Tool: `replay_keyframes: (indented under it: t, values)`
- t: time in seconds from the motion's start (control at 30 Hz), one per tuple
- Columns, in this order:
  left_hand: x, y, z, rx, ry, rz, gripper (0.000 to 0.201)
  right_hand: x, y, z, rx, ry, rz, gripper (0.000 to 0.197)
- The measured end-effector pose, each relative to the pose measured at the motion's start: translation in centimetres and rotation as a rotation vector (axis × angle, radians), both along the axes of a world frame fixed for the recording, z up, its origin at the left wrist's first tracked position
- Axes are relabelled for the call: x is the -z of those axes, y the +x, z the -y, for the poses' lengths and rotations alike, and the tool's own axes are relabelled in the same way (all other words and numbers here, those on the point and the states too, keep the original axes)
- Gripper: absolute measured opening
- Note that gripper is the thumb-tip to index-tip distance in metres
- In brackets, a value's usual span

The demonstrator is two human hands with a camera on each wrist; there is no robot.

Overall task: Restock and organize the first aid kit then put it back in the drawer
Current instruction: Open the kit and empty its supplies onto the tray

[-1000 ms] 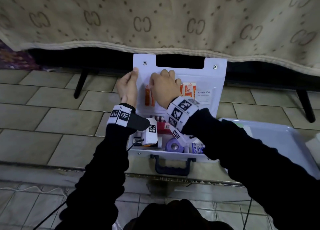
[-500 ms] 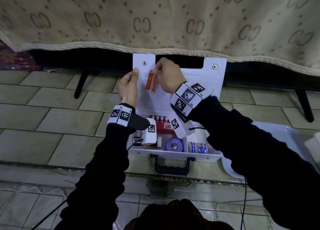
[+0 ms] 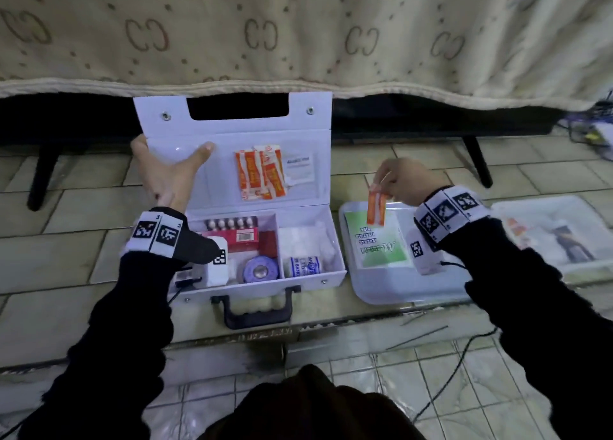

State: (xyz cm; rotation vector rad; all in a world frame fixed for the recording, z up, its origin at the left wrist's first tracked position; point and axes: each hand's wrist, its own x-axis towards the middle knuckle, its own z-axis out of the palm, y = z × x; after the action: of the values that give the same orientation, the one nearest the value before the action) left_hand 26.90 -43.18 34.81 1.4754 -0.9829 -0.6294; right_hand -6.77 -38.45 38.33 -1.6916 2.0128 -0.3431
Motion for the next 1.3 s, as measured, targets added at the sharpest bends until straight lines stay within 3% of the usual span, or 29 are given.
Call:
replay_keyframes:
  t: [0.07, 0.2, 0.37, 0.47, 0.57, 0.67, 0.73, 0.9, 1.1, 1.3]
  values:
    - [-0.1, -0.2, 0.0, -0.012, 0.014, 0.012, 0.085, 2.2, -0.7, -0.9, -0.021, 0.083, -0.029, 0.020]
    - [-0.1, -0.3, -0.1, -0.029, 0.001, -0.016, 0.083, 5.0, -0.4, -1.6, -0.019, 0.062, 0.055, 0.009]
    - [-0.1, -0.3, -0.2, -0.032, -0.018, -0.041, 0.080, 6.3, 0.3, -1.8, -0.038, 0.036, -0.037, 0.003]
    - [-0.1, -0.4, -0.1, -0.014, -0.019, -0.060, 0.078, 5.2, 0.6, -1.6, -0.053, 0.014, -0.135, 0.017]
    - [-0.4, -0.3, 0.0, -0.010, -0.020, -0.060, 0.077, 1.9, 2.7, -0.7, -0.097, -0.187, -0.129, 0.019]
    - [-0.3, -0.2, 0.0, -0.010, -0.012, -0.069, 0.078, -1.5, 6.9, 0.3, -0.283, -0.415, -0.051, 0.026]
    - [-0.3, -0.3, -0.2, -0.017, -0.005, -0.073, 0.077, -2.4, 10.2, 1.0, -0.413, -0.464, -0.031, 0.034]
    - [-0.5, -0.2, -0.3, -0.023, 0.015, -0.069, 0.079, -1.0, 15.3, 1.5, -0.509, -0.466, -0.333, 0.053]
    - [-0.7, -0.4, -0.6, -0.037, 0.010, -0.097, 0.077, -0.5, 16.3, 1.4, -0.470, -0.538, -0.302, 0.033]
    - [-0.7, -0.3, -0.8, -0.024, -0.001, -0.107, 0.078, -2.3, 16.6, 2.7, -0.315, -0.390, -0.129, 0.018]
